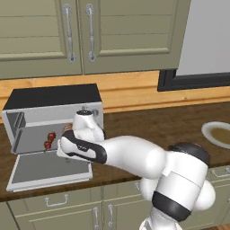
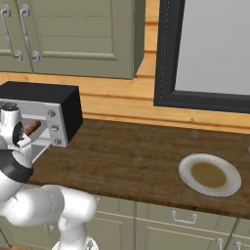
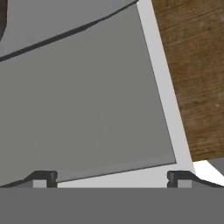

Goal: Pick up the kebab skewer and baguette bread, and place them inside the toaster oven. Close the toaster oven door and start by setting the timer.

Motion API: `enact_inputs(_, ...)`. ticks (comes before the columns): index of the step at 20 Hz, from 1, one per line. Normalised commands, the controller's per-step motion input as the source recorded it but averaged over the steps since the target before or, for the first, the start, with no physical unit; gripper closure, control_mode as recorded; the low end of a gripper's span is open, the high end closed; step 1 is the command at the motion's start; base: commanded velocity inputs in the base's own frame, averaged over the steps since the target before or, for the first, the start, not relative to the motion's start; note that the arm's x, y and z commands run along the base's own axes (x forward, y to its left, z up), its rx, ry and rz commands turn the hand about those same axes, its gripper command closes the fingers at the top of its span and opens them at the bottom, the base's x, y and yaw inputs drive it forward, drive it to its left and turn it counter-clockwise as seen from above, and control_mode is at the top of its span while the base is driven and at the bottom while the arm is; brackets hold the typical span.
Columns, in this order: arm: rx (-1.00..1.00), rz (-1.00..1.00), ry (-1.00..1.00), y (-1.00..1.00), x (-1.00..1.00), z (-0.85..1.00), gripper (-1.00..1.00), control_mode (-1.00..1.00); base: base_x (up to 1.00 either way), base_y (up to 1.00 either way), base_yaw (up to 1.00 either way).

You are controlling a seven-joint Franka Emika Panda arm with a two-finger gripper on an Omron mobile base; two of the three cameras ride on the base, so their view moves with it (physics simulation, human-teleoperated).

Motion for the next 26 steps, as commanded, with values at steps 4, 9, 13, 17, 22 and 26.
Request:
enact_inputs(4, -0.02, 0.0, 0.0, 0.29, 0.35, -0.12, -1.0, -1.0, 0.0, 0.0, 0.0)
enact_inputs(9, -0.03, 0.0, 0.0, 0.25, 0.45, -0.03, -1.0, -1.0, 0.0, 0.0, 0.0)
enact_inputs(13, -0.03, 0.0, 0.0, 0.01, 0.61, 0.0, -1.0, -1.0, 0.0, 0.0, 0.0)
enact_inputs(17, -0.03, 0.0, 0.0, 0.0, 0.59, 0.0, -1.0, -1.0, 0.0, 0.0, 0.0)
enact_inputs(22, 0.0, -0.04, 0.0, 0.01, 0.53, -0.06, -1.0, -1.0, 0.0, 0.0, 0.0)
enact_inputs(26, 0.0, -0.1, -0.03, 0.06, 0.41, -0.1, -1.0, -1.0, 0.0, 0.0, 0.0)
